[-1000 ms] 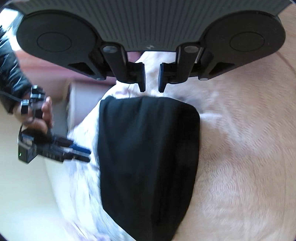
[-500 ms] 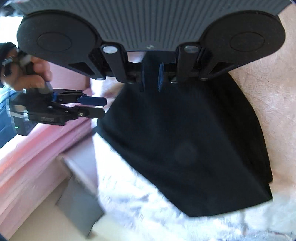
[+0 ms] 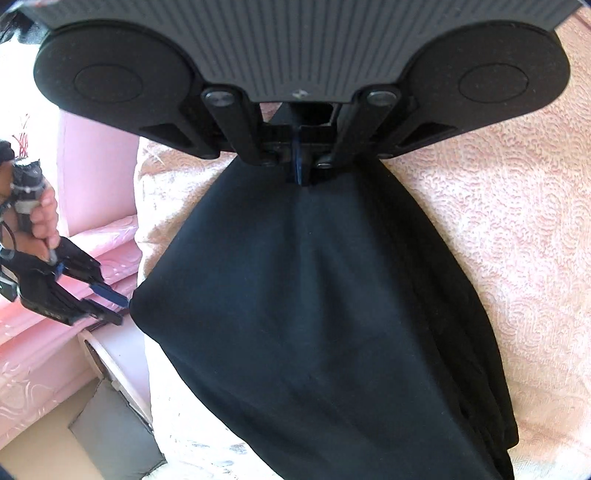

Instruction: Fold clothes

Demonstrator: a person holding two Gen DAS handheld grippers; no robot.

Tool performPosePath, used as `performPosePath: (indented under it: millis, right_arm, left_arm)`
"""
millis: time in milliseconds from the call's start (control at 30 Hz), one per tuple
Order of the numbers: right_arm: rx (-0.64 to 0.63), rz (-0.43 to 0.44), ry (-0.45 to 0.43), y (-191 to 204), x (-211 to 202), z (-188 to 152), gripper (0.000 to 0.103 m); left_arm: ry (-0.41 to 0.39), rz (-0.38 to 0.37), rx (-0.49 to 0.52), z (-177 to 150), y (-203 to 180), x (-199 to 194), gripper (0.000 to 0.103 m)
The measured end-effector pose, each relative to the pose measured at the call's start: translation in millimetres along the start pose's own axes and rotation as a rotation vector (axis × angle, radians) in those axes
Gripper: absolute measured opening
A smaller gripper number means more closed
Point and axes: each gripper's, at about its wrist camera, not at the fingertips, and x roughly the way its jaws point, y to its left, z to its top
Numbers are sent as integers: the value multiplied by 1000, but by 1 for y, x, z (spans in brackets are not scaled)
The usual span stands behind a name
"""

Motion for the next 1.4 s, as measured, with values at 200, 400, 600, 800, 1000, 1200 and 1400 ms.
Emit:
performPosePath:
  millis: [200,400,600,800,1000,1200,1400]
  right_arm:
    - [-19,34,115,7,26,-28,63]
    - [-33,66,213,11,56,-52,63]
    - [-78,-14,224,35,71,-23,14]
    - [-302,9,160,100,45,73,12]
    - [-438,-147,202,87,93,111,21]
    - [-499,-274,39,91,40,50,37]
    - [-716,-117,145,119,9,-51,37]
  left_arm:
    - [-71,-39,58,19,-10,-34,8]
    - [-233,74,170,82,26,-67,27]
    - [-282,175,170,145,69,-59,27]
    - [-303,131,167,149,66,-60,27]
    - [-288,158,224,152,60,-47,28]
    - [-143,280,384,153,56,-11,29]
    - [-133,255,410,150,69,5,32]
